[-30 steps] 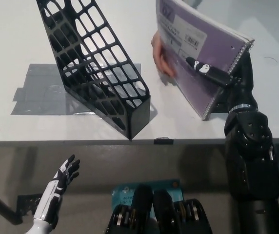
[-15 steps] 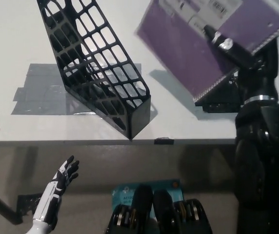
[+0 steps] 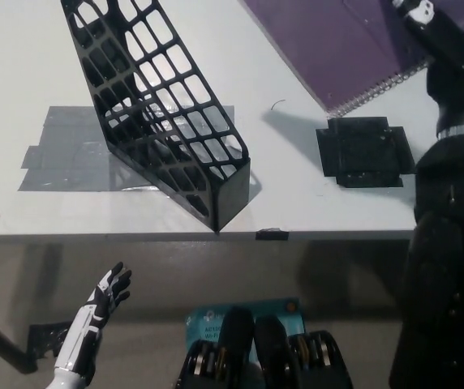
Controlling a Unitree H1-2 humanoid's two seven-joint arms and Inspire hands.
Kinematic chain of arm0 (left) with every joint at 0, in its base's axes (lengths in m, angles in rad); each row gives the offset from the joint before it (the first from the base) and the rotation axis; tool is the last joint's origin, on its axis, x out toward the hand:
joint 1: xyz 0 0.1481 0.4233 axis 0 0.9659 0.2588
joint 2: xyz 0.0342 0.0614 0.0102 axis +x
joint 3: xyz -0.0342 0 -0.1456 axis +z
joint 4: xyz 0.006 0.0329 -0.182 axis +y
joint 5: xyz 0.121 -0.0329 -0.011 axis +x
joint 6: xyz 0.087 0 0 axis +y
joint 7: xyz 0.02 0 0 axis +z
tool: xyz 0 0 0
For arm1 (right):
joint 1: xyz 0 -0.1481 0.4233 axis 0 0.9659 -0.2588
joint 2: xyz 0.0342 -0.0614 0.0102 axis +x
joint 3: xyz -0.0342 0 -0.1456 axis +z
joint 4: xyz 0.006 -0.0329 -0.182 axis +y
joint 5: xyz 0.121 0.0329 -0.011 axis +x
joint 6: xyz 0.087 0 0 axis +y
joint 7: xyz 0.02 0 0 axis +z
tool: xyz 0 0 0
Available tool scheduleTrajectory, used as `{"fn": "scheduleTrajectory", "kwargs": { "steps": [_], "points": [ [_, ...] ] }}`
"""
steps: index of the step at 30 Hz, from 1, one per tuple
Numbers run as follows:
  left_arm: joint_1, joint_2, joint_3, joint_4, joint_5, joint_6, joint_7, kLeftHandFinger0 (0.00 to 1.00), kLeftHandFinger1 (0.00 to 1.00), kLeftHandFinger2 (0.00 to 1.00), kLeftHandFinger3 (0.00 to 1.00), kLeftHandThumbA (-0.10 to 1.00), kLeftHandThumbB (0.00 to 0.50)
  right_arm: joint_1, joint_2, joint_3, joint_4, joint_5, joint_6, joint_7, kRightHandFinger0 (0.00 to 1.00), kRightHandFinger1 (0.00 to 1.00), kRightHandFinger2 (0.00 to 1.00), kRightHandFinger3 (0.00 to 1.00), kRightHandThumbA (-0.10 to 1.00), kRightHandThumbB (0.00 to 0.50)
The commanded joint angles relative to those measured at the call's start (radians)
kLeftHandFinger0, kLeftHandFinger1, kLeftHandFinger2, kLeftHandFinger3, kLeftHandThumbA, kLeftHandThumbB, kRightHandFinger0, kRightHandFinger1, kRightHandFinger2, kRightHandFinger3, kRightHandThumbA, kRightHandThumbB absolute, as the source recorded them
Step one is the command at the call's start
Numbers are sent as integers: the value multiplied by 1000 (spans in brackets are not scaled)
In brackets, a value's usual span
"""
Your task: A person hands a notebook to the robot and the robot grabs it with its right hand and places it in the magazine stand kept in the centre of the desk infront of it.
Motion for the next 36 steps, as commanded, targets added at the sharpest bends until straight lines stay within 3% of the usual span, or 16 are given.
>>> {"fn": "scheduleTrajectory", "kwargs": {
  "steps": [1, 10, 16, 36],
  "points": [
    [-1, 17, 4, 2, 7, -37, 6, 1000, 1000, 1000, 1000, 1000, 500, -100, 60, 44, 3, -19, -74, -33, 0, 0, 0, 0, 687, 0],
    [3, 17, -1, -9, 4, -37, -3, 1000, 1000, 1000, 1000, 1000, 500, -99, 137, 134, 106, -109, -151, -56, 0, 0, 0, 0, 685, 0],
    [14, 16, -10, -7, 16, -37, -2, 1000, 1000, 1000, 1000, 1000, 500, -64, 168, 208, 160, -191, -214, -60, 0, 0, 0, 0, 757, 0],
    [-5, 21, 0, -11, 5, -37, -4, 1000, 1000, 1000, 1000, 1000, 500, -128, 175, 202, 318, -204, -301, -89, 0, 0, 0, 0, 789, 0]
  ]
}}
